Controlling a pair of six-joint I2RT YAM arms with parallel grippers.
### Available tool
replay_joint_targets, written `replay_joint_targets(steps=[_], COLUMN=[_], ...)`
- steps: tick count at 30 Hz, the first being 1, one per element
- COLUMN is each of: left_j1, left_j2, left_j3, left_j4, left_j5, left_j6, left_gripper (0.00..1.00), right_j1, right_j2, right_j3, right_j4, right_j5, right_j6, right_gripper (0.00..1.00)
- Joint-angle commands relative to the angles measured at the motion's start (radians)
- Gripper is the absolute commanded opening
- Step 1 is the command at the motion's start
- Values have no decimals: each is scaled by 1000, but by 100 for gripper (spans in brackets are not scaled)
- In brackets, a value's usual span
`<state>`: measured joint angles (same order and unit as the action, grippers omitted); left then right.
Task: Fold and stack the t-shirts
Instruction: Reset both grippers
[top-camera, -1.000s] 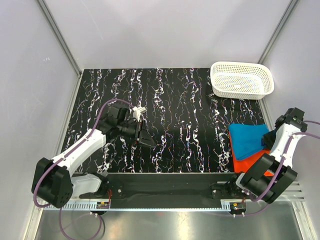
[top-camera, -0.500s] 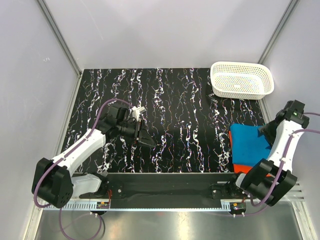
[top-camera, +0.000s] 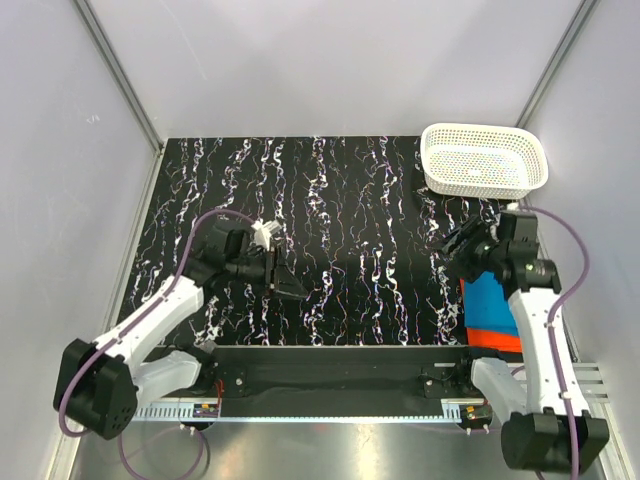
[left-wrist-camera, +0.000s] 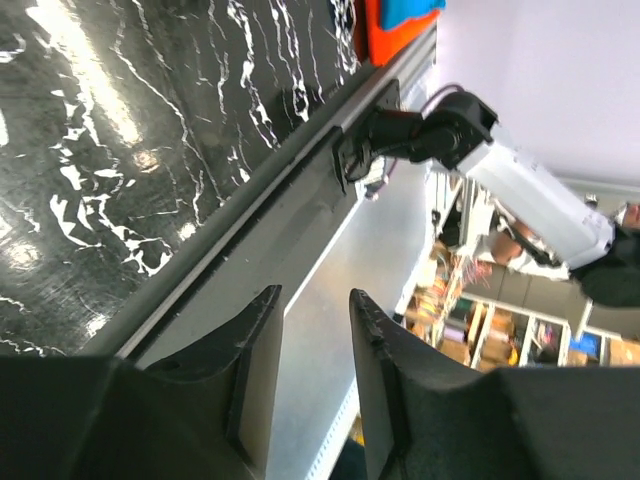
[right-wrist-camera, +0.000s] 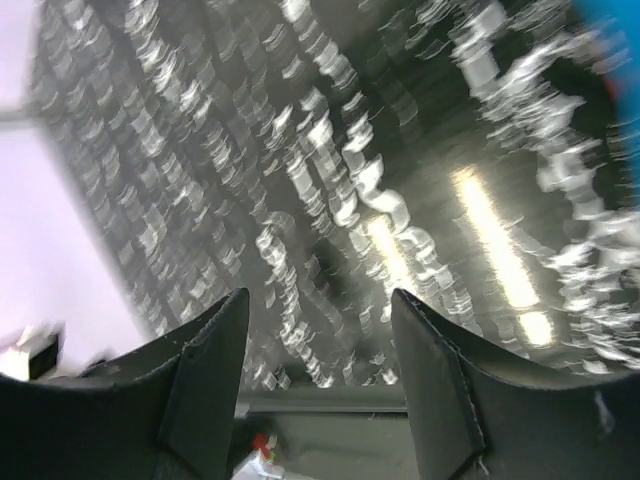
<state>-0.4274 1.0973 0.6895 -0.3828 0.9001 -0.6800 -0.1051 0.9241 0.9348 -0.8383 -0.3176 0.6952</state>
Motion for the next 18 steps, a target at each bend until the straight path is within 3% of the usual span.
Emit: replay_joint_targets(steps=[1,6,7,11,13,17,18], left_j1=[7,9,9,7,7,7,7], left_j2=[-100,-261,-292,-523,-615,-887,-1033], left_j3=[-72,-264,-342,-543,-653,-829,-840], left_j4=[100,327,366,565,607,621,561], left_j5=[-79,-173,-184,-263,-288,-328,-339], left_j6=[-84,-318,-363,-588,-650,-823,-811], left_gripper=[39,46,48,57,74,89,89], right_j1=[79,215,223,223,223,223,223], right_j2=[-63,-145,-162,-293,-365,-473,-490], right_j3=[-135,-312,-367,-474,-533,-614,-635], right_j4=[209,373,402,403,407,416,418], right_j5=[-219,-348,-363,-417,-443,-486,-494], right_j6=[98,183,196,243,273,351,354], right_gripper=[67,73,99,100,100,100,100])
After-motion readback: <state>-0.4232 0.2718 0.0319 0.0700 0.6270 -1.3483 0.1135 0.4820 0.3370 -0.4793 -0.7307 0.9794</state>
